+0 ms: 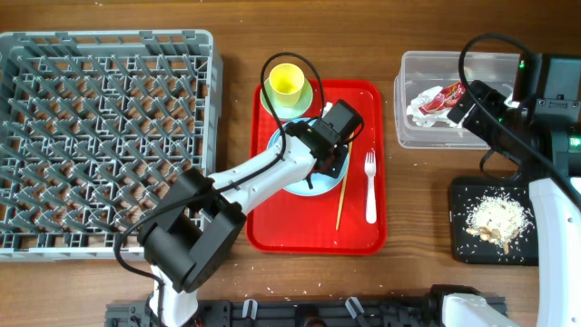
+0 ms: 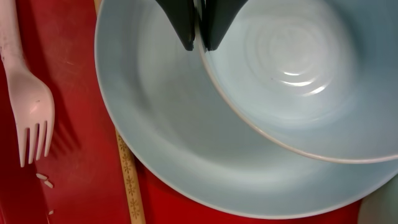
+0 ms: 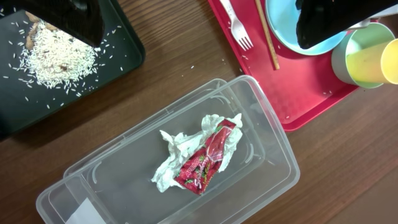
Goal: Sort waste into correct bins and load items into the dishwasher rack
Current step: 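Grasp the small bowl on the blue plate with the left gripper, then carry the bowl with the left gripper and place it in the dish rack, then reach the left gripper to the blue plate edge and grasp it, then lift the blue plate with the left gripper and stand it in the rack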
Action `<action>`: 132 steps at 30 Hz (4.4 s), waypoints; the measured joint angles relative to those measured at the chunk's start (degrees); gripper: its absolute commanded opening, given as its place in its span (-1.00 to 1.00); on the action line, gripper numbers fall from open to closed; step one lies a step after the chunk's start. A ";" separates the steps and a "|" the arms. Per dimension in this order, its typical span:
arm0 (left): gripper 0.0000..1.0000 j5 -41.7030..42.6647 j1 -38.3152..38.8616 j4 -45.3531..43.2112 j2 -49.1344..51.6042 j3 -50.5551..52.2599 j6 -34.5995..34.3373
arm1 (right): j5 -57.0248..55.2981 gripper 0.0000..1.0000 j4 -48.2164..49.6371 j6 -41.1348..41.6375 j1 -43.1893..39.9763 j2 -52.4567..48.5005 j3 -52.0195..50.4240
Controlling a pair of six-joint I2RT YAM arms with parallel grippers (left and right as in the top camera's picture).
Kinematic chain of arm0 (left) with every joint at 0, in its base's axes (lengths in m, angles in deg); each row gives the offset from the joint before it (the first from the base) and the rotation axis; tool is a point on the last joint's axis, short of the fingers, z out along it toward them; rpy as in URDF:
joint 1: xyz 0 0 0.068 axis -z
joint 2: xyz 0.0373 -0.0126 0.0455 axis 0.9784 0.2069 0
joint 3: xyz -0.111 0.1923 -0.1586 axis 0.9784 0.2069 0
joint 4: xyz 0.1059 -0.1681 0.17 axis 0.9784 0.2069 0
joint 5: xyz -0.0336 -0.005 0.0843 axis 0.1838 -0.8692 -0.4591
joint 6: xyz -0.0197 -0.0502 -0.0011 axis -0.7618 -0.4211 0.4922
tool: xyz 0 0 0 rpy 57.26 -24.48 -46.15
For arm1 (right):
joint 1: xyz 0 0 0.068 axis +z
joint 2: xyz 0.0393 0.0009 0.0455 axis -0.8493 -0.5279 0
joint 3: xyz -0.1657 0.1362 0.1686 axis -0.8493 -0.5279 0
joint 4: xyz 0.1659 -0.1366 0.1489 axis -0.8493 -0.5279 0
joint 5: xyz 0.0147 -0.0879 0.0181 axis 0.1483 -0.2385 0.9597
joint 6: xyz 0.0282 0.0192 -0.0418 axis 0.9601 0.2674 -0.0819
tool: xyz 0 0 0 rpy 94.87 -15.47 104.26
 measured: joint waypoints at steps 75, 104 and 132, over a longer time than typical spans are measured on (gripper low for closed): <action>-0.77 76.56 -96.06 -3.58 -5.99 0.15 -13.53 | -0.17 0.99 0.02 0.00 0.00 0.00 0.00; 0.05 6.60 -12.90 11.02 -7.76 0.24 -13.40 | -0.20 0.99 0.02 0.00 0.00 -0.04 0.00; -0.92 10.82 -16.37 -3.41 -5.62 13.90 -14.67 | -0.20 1.00 0.02 0.00 0.00 -0.04 0.00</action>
